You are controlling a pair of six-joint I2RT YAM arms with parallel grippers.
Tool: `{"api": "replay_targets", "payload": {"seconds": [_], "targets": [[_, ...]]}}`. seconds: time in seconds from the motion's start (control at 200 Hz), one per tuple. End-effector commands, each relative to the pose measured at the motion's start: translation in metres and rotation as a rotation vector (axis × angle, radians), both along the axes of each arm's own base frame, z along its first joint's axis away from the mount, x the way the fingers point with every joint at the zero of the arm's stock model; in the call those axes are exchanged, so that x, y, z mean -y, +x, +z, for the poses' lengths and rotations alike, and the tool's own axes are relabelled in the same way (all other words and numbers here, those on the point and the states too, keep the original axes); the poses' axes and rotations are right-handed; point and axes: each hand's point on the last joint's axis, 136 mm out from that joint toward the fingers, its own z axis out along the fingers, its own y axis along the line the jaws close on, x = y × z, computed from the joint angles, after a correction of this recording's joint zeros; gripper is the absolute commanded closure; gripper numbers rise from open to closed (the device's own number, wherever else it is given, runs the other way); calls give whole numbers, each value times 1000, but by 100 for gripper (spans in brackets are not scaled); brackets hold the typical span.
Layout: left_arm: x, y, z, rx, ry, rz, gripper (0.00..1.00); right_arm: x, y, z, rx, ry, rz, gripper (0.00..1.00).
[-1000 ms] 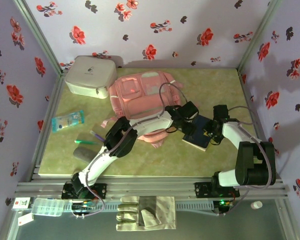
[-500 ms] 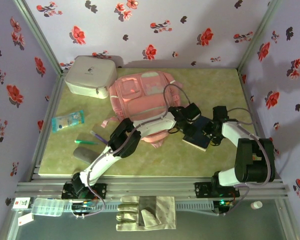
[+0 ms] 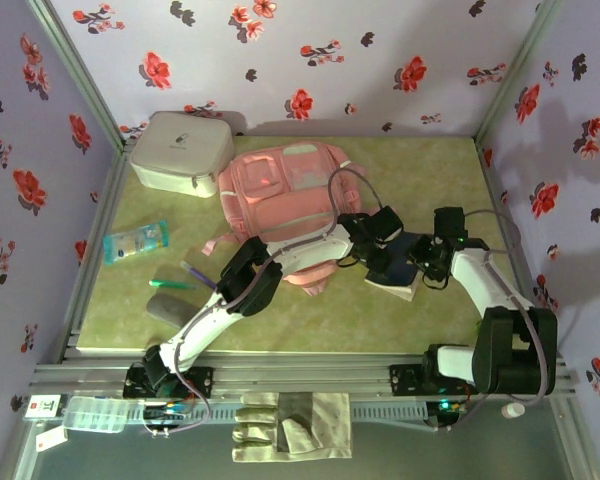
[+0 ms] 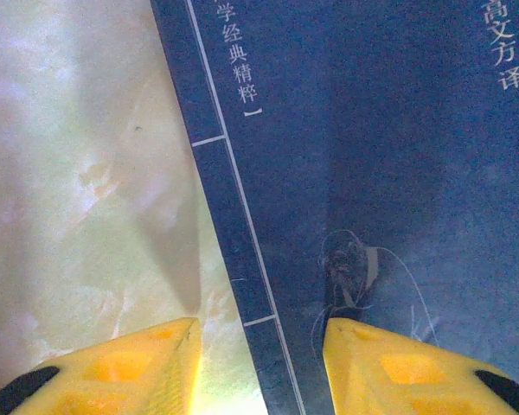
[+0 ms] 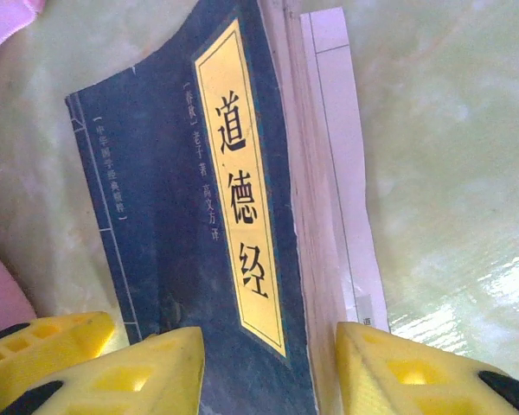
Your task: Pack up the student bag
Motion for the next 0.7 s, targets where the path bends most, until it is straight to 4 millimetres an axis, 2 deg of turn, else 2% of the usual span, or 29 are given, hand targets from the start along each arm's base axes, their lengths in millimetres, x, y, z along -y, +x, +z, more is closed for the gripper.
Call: {"api": "replay_targets", "payload": {"seconds": [0.0, 0.22, 0.36, 0.43, 0.49, 0.695], "targets": [[-23, -19, -51, -66, 150, -33, 58, -8, 2, 5, 3, 43, 13, 61], [-22, -19, -47, -63, 144, -31, 59, -4, 1, 2, 3, 27, -11, 74], [-18, -16, -34, -50, 119, -29, 59, 2, -2, 3, 2, -9, -17, 82], [-15, -12, -17, -32, 88, -25, 59, 6, -3, 5, 7, -29, -24, 84], [-12, -6, 5, -10, 50, -20, 58, 8, -3, 9, 21, -45, -26, 86], [-8, 15, 101, 79, -123, 7, 50, 11, 1, 28, 96, -61, -27, 87]]}}
